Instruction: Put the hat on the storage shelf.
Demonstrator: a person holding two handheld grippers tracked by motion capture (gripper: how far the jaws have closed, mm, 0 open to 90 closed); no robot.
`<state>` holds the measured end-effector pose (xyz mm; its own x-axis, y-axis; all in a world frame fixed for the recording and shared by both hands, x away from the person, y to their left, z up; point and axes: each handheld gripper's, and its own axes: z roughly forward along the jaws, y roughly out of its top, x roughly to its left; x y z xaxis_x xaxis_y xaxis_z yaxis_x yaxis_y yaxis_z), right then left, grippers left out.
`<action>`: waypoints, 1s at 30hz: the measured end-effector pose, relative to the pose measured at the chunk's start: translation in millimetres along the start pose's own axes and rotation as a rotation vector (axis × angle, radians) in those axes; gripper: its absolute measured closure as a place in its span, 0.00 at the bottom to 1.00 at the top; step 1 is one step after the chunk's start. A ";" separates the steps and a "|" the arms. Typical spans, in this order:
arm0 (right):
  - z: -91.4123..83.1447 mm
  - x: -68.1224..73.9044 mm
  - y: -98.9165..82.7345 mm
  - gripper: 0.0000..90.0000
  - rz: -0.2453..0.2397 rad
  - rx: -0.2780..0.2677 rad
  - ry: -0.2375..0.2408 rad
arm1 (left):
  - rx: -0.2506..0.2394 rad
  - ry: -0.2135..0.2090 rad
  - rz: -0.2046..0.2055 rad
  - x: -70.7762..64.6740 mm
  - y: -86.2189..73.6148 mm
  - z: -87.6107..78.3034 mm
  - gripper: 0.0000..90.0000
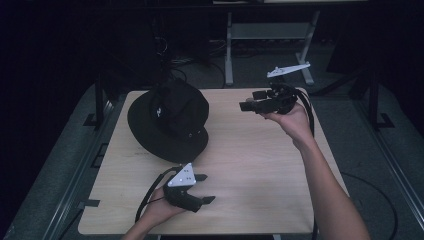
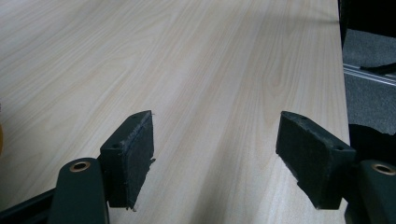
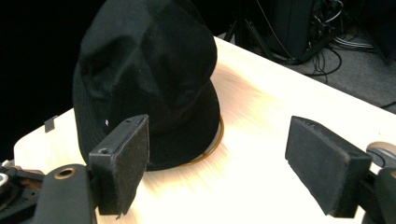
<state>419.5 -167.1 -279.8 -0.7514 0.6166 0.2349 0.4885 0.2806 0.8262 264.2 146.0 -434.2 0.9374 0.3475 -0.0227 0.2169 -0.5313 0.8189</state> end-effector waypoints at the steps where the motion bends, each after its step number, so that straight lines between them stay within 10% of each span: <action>1: -0.8 -0.3 -2.3 0.24 0.008 0.000 0.000 | -0.001 -0.001 -0.002 0.1 0.0 0.0 0.30; 30: -33.5 -12.7 -61.5 0.22 0.078 -0.002 -0.037 | 0.000 0.005 -0.012 1.7 -0.9 -2.1 0.30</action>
<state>384.1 -216.8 -316.4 -0.6941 0.6632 0.2798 0.5443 0.2293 0.8069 265.0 148.6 -433.8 0.9335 0.3573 -0.0298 0.2279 -0.5272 0.8186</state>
